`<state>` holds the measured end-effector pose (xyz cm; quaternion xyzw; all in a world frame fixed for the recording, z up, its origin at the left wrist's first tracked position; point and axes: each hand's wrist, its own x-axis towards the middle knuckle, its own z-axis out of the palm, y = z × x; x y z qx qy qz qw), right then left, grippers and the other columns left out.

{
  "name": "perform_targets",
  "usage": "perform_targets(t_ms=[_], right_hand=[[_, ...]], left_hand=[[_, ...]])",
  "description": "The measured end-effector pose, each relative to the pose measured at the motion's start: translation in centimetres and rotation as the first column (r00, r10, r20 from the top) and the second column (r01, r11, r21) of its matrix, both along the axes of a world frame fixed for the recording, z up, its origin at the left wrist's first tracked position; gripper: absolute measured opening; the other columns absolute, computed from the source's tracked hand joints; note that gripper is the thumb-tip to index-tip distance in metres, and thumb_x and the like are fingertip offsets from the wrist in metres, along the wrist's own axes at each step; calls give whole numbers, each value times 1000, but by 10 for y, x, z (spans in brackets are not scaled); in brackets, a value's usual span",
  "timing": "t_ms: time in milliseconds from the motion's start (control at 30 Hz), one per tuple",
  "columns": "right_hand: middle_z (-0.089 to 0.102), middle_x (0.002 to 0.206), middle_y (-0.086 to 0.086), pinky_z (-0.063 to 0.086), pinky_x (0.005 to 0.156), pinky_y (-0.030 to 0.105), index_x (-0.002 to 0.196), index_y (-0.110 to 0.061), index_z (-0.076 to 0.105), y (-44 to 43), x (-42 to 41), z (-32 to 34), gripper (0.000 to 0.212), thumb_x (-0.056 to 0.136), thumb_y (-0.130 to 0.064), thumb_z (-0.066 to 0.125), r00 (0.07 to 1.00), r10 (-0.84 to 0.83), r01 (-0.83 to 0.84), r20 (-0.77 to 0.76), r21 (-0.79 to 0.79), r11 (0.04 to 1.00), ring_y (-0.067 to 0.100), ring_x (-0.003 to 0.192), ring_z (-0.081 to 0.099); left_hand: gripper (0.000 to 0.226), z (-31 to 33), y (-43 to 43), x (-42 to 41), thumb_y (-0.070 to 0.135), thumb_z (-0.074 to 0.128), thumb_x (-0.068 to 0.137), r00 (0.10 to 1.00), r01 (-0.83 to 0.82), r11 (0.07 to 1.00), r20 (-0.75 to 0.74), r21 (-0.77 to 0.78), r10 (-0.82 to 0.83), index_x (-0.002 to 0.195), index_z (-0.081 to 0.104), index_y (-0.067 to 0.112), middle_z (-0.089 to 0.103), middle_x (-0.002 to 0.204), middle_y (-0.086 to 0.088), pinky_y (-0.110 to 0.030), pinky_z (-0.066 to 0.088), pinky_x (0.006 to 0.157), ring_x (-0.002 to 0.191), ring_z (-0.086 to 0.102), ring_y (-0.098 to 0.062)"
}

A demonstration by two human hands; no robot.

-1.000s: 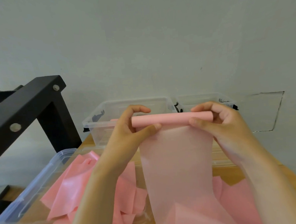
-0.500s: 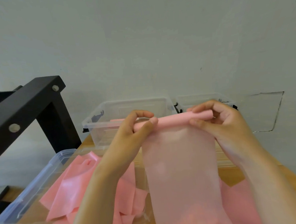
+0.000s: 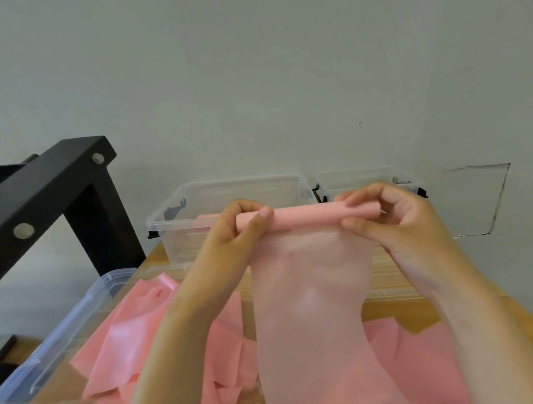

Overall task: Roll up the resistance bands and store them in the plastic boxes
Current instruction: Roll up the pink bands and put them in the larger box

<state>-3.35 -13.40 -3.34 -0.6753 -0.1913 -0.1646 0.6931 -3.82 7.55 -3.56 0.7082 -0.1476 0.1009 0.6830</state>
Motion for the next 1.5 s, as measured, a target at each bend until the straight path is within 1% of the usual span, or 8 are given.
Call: perform_targets(t_ms=[233, 433, 633, 833, 1100, 1267, 1400, 1500], right_hand=[[70, 79, -7, 44, 73, 28, 84, -25, 72, -2, 5, -6, 7, 79, -20, 72, 985, -6, 6, -170, -2, 1000, 9, 77, 62], [73, 99, 0, 48, 81, 27, 79, -18, 66, -3, 1, -1, 20, 78, 2, 68, 997, 6, -2, -74, 49, 999, 13, 92, 65], [74, 94, 3, 49, 85, 34, 95, -24, 68, -4, 3, -5, 22, 83, -5, 66, 981, 48, -41, -190, 40, 998, 16, 90, 66], [71, 83, -3, 50, 80, 31, 83, -22, 73, 0, 1, -2, 20, 64, -28, 73, 990, 33, -24, -140, 64, 998, 11, 82, 65], [70, 79, -5, 49, 72, 25, 81, -22, 74, -2, 1, -2, 17, 65, -28, 71, 991, 14, -8, -131, 50, 999, 8, 76, 64], [70, 78, -6, 46, 67, 21, 81, -23, 74, -3, 1, -4, 8, 76, -17, 72, 992, -10, 7, -123, -26, 1000, 6, 74, 63], [74, 91, -2, 51, 77, 23, 78, -25, 73, 0, 0, -2, 26, 75, 1, 72, 998, 16, -17, -55, -23, 1000, 10, 84, 66], [74, 100, 0, 53, 81, 20, 79, -22, 69, 0, 0, -1, 33, 75, 11, 68, 999, 41, -41, -22, 8, 999, 13, 96, 68]], left_hand=[[20, 0, 1, 3, 2, 68, 83, 992, 38, 997, 122, -68, -30, 91, 58, 16, 66, 88, 2, -21, 51, 66, 77, 60, -11], [24, -5, 5, 6, 44, 64, 79, 995, 77, 996, -60, 34, -75, 94, 63, 25, 63, 98, 1, -28, 42, 74, 82, 58, -14], [13, -4, 0, 5, 17, 69, 86, 998, -15, 1000, 66, 1, 15, 93, 58, 19, 62, 86, 3, -20, 47, 58, 72, 57, -11], [14, -2, 0, 2, 24, 67, 85, 997, 17, 999, 79, -50, -13, 93, 56, 25, 61, 84, 5, -23, 44, 60, 70, 56, -11], [12, 0, 0, -2, 26, 51, 96, 994, 41, 997, 103, 66, -47, 100, 52, 15, 62, 65, 11, -14, 43, 55, 60, 58, -5], [8, -2, 5, 2, 26, 60, 93, 996, -2, 996, 91, 90, -7, 93, 54, 19, 58, 68, 13, -15, 40, 52, 59, 53, -3], [13, -1, 12, 4, 31, 64, 80, 995, 102, 993, 1, -57, -102, 91, 60, 25, 60, 89, -1, -23, 43, 64, 74, 55, -13], [22, -3, 14, 5, 43, 62, 80, 992, 124, 992, -26, 32, -123, 93, 62, 24, 61, 108, -17, -36, 39, 74, 84, 55, -19]])
